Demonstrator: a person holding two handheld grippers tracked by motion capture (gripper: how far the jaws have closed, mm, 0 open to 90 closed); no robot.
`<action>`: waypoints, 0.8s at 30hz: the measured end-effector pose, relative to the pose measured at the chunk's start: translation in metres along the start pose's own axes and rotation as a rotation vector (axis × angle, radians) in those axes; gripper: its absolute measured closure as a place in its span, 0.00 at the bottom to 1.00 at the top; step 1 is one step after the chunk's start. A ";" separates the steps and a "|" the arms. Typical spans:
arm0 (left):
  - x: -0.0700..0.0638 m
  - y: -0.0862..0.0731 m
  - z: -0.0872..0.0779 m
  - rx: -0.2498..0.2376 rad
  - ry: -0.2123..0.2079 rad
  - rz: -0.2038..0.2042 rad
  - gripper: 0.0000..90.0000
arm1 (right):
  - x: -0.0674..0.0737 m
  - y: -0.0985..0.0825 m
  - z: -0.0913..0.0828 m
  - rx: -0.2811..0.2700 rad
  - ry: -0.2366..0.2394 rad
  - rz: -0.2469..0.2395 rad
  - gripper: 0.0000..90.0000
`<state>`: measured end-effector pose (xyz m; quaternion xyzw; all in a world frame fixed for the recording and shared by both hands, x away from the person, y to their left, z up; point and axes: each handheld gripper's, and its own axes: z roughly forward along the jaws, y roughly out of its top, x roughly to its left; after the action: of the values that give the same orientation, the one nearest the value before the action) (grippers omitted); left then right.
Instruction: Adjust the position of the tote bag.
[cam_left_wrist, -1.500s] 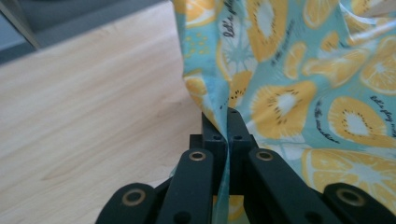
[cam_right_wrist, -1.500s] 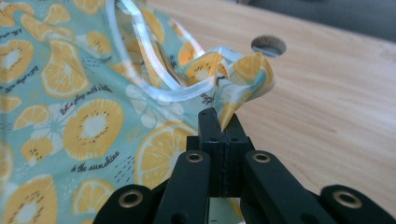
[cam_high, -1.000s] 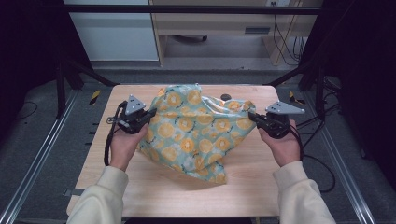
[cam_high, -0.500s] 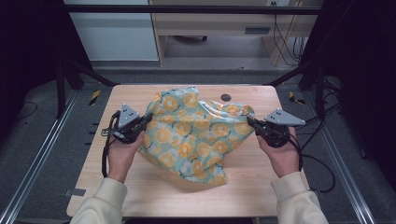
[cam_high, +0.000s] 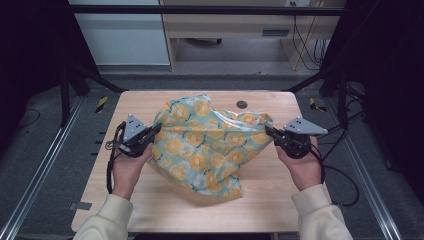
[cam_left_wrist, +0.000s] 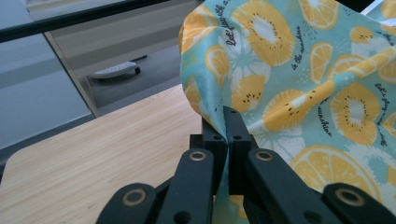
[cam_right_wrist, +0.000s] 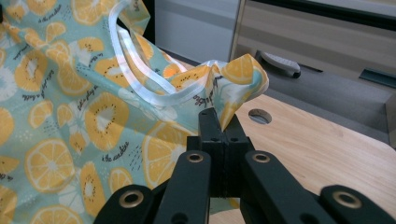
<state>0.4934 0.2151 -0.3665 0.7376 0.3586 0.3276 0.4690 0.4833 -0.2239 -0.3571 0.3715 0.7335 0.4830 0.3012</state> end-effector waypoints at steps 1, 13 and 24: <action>0.000 0.000 0.000 0.000 0.000 0.000 1.00 | 0.000 0.000 0.000 0.000 0.000 0.000 1.00; -0.005 -0.006 -0.014 -0.022 -0.012 0.016 1.00 | 0.007 -0.004 -0.014 -0.013 0.012 -0.022 1.00; -0.008 -0.013 -0.024 -0.033 -0.031 0.027 1.00 | 0.012 -0.014 -0.017 -0.009 0.031 -0.032 1.00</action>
<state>0.4672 0.2233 -0.3711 0.7396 0.3357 0.3282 0.4822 0.4597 -0.2253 -0.3657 0.3508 0.7419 0.4869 0.2992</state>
